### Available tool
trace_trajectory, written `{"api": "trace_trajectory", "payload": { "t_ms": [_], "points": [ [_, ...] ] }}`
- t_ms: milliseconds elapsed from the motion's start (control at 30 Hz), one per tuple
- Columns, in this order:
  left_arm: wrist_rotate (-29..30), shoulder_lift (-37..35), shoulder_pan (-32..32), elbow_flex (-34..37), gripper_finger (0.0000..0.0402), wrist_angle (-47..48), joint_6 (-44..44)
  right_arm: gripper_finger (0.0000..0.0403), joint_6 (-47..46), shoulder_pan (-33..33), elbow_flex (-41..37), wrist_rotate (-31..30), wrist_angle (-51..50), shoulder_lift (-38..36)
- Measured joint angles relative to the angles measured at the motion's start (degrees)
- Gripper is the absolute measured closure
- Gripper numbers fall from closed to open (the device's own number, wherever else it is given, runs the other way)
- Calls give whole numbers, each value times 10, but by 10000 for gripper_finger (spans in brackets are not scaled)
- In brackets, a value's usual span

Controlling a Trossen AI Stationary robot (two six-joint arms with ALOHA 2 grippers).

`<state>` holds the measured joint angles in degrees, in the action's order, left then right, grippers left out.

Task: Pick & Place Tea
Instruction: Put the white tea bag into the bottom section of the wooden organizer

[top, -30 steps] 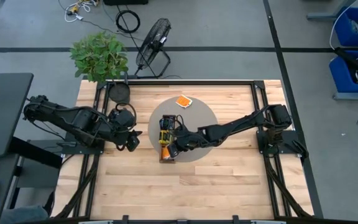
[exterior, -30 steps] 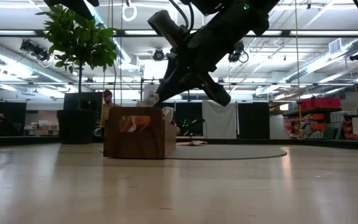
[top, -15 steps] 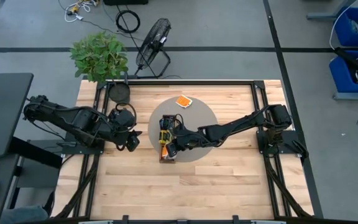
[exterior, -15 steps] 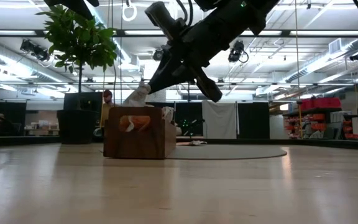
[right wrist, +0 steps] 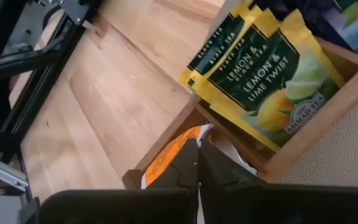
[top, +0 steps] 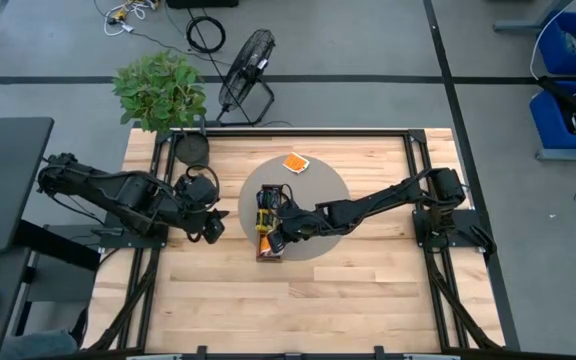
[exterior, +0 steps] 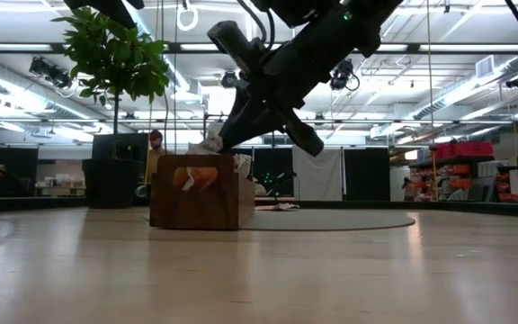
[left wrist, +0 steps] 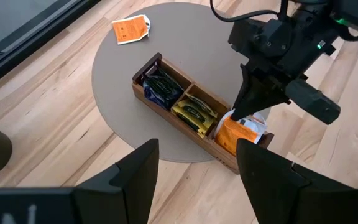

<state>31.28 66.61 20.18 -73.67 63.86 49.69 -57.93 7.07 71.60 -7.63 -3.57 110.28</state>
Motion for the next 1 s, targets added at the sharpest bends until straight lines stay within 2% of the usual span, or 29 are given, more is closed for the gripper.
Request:
{"api": "trace_trajectory", "payload": {
  "t_ms": [333,1000],
  "points": [
    [0,0,0,0,181,0,0,403,56,0,56,-9,-99,0],
    [6,0,0,0,181,-6,-4,403,54,1,58,6,-74,32]
  ]
}}
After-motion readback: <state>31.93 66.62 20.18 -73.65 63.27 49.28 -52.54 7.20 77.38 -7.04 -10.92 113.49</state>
